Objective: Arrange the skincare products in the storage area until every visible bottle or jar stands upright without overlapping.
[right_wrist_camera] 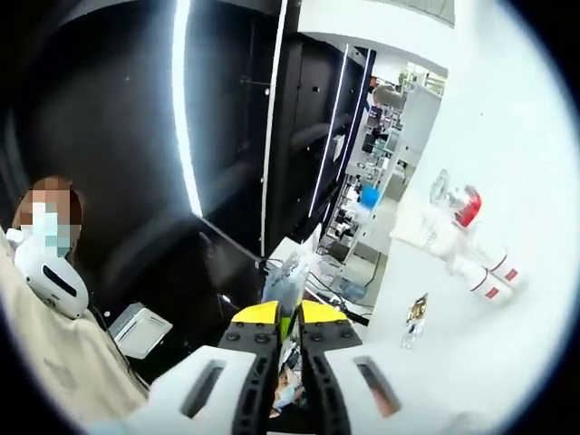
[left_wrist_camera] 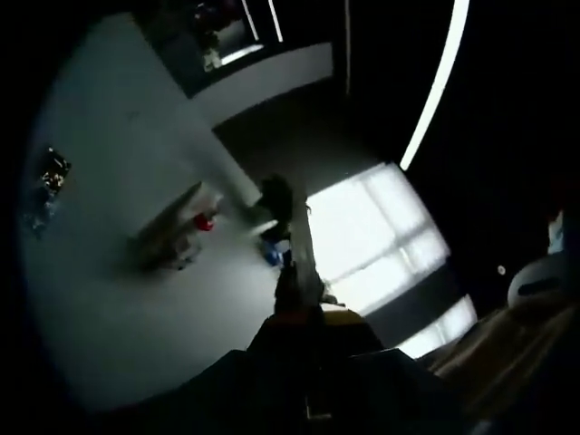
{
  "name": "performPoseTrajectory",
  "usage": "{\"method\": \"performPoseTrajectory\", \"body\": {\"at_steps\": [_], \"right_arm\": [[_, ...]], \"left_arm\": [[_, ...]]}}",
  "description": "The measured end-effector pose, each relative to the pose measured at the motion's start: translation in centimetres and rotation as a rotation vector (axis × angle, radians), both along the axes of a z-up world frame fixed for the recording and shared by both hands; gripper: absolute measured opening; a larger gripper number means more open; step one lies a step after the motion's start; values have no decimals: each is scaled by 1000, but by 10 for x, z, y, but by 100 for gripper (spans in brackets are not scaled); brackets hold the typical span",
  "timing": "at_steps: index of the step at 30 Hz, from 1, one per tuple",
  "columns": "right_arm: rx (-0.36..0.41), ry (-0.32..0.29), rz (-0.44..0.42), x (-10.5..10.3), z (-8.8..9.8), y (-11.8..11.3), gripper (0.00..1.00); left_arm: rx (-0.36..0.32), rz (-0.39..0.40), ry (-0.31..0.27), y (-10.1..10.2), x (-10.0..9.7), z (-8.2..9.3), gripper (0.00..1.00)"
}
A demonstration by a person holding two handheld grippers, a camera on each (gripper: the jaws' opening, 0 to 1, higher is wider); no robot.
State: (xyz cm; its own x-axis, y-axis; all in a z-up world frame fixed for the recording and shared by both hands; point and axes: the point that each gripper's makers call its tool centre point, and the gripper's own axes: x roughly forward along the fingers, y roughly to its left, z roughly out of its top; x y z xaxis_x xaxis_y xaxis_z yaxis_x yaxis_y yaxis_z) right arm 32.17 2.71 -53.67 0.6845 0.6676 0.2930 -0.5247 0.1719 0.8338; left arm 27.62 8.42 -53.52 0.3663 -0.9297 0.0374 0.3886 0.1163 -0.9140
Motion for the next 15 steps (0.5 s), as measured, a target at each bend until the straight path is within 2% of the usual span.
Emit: {"method": "performPoseTrajectory", "body": {"at_steps": [3, 5, 7, 13, 15], "right_arm": [[86, 60, 11, 4, 4, 0, 2], [49, 50, -5, 5, 3, 3, 2], [50, 59, -2, 6, 3, 4, 1], [-96, 82, -30, 12, -18, 10, 2], [-176, 81, -42, 14, -29, 12, 2]], "left_arm": [[23, 39, -6, 5, 5, -8, 0], [9, 70, 3, 8, 9, -11, 0], [2, 79, 19, 9, 10, -15, 1], [62, 75, 57, 9, 10, -35, 0], [66, 90, 123, 12, 11, -45, 0]]}}
